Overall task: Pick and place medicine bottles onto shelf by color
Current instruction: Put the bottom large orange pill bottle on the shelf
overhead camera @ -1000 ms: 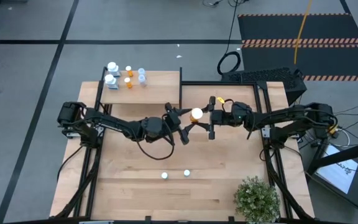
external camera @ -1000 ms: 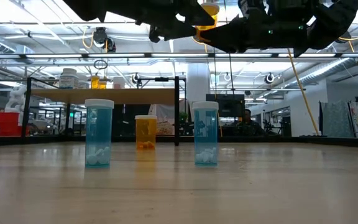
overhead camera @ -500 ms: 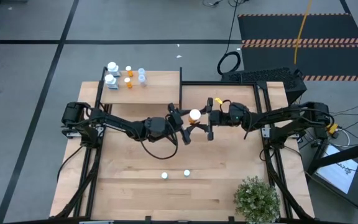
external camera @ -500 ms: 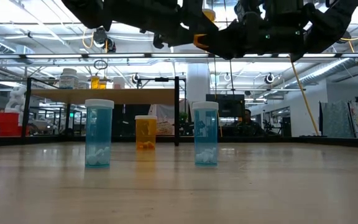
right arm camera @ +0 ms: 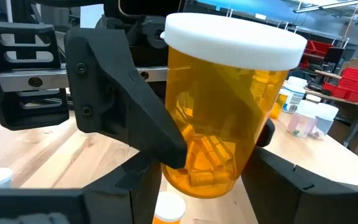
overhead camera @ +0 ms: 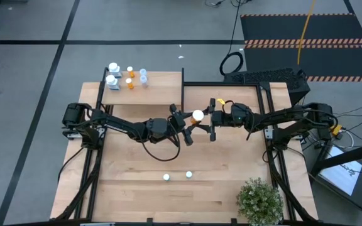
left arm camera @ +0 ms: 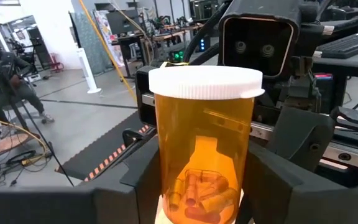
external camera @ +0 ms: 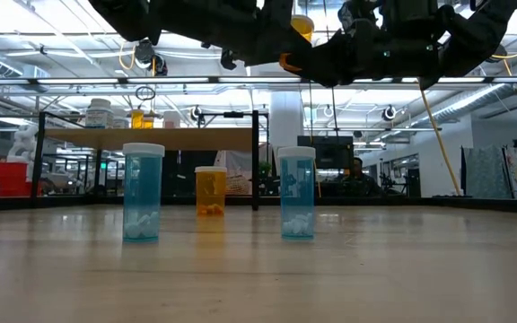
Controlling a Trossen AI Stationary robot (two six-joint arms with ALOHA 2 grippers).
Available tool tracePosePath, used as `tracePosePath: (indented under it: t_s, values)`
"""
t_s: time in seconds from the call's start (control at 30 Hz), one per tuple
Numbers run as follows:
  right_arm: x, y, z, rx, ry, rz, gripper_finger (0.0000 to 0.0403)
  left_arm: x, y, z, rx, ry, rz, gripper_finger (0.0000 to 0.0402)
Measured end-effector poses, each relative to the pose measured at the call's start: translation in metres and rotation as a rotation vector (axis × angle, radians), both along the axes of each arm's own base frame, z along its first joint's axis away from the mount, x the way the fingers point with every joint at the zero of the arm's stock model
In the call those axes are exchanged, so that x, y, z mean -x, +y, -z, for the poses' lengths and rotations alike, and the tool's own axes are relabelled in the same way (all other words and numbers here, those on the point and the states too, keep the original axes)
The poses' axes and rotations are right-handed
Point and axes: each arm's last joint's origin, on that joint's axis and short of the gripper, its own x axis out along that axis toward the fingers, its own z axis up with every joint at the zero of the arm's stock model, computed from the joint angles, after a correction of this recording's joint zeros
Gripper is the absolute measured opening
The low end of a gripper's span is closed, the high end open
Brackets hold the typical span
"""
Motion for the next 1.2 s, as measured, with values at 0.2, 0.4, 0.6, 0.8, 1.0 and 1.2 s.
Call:
tracePosePath:
  t_s: [0.2, 0.4, 0.6, 0.8, 1.0, 1.2]
  values:
    - [0.000, 0.000, 0.001, -0.001, 0.006, 0.000, 0.0196, 0.000, 0.000, 0.000, -0.001, 0.004, 0.000, 0.0194]
    - [0.000, 0.000, 0.001, -0.003, 0.016, 0.000, 0.0196, 0.000, 0.000, 0.001, -0.009, 0.010, -0.001, 0.0212]
    - [0.000, 0.000, 0.001, -0.003, 0.017, 0.000, 0.0196, 0.001, 0.000, -0.001, -0.023, 0.014, 0.001, 0.0192]
    - [0.000, 0.000, 0.002, -0.005, 0.027, 0.000, 0.0196, 0.001, 0.000, -0.001, -0.029, 0.017, 0.001, 0.0194]
    - [0.000, 0.000, 0.003, -0.033, 0.041, 0.002, 0.0210, 0.003, 0.000, -0.005, -0.046, 0.014, -0.005, 0.0207]
    - [0.003, 0.000, 0.005, -0.038, 0.095, 0.036, 0.0266, 0.007, 0.002, -0.013, -0.071, 0.018, -0.035, 0.0193]
